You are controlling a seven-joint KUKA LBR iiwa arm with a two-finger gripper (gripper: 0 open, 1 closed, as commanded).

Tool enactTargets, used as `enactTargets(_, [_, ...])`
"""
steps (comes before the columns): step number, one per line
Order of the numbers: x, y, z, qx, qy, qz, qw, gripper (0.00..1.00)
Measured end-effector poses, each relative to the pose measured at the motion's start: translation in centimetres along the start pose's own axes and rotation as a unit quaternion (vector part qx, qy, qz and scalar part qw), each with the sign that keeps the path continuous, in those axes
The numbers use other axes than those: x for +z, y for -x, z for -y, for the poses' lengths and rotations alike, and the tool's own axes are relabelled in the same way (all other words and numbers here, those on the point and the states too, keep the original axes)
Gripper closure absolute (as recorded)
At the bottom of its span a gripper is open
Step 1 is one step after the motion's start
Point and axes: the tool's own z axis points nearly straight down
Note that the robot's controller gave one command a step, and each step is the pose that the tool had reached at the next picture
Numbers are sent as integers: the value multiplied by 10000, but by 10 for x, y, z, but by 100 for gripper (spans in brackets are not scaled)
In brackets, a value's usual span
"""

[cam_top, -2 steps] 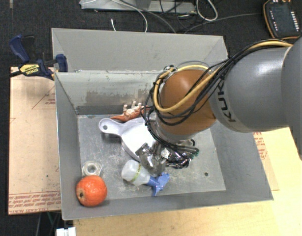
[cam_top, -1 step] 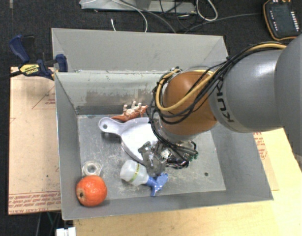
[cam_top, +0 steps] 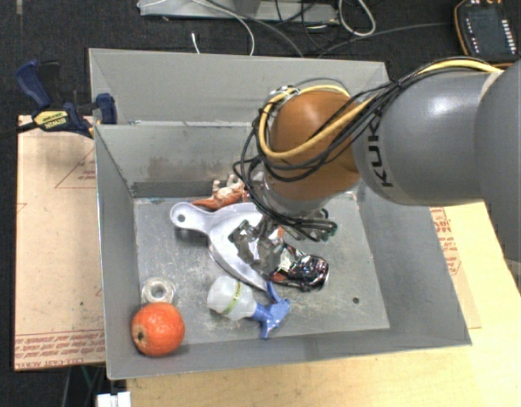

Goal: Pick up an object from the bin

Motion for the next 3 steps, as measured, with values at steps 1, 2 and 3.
enactTargets(1, [-48,-29,16,655,5,-40,9978,100])
enactTargets(2, [10,-13,-27,1702,33,-26,9854,100])
enactTargets(3, [-37,-14,40,483,-60,36,9988,100])
